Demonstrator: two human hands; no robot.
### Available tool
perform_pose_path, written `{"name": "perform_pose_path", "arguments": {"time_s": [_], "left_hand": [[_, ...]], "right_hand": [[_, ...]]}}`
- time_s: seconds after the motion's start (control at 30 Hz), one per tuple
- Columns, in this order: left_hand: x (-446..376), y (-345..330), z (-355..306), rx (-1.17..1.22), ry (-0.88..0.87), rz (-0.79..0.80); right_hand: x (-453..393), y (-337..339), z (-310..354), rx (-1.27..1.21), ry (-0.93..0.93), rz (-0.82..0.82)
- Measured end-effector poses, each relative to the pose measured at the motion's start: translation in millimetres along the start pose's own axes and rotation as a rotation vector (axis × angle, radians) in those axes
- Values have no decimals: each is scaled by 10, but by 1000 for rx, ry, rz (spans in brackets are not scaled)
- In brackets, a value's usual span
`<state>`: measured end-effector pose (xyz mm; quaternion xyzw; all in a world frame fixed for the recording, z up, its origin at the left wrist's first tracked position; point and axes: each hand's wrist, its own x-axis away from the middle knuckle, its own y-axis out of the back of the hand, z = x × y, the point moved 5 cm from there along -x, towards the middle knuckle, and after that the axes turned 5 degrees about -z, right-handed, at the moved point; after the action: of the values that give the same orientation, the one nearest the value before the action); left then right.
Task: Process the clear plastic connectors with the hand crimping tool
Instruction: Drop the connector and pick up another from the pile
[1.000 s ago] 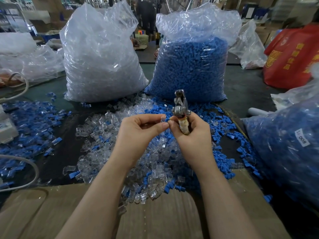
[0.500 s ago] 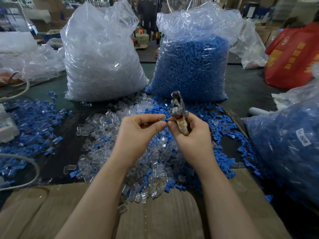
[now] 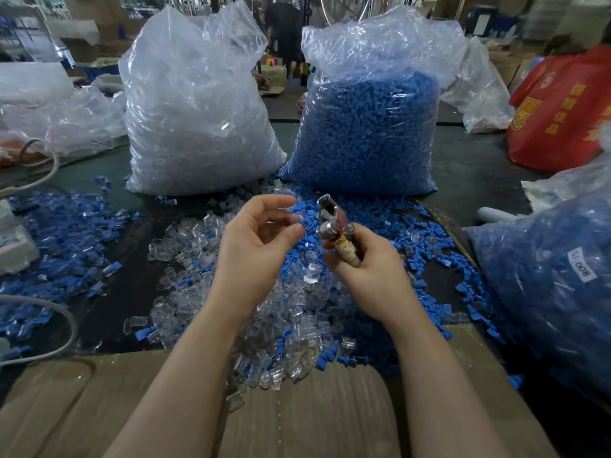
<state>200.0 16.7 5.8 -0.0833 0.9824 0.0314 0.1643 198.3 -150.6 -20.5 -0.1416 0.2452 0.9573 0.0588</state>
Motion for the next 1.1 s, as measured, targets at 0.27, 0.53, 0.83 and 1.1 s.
{"name": "perform_pose_path", "arguments": {"time_s": [0.27,0.53,0.83,1.1], "left_hand": [[20,-2,-47,15,-70,52],[28,-24,-64,28,-88,102],[29,-46,-60,44,-81,102],[37,-39,-87,46,-93,112]], "right_hand": [[8,-24,-21,91,-3,101],[16,-45,-15,75,14,105],[16,-46,-29,83,22,119],[21,-11,6,172,46,51]]}}
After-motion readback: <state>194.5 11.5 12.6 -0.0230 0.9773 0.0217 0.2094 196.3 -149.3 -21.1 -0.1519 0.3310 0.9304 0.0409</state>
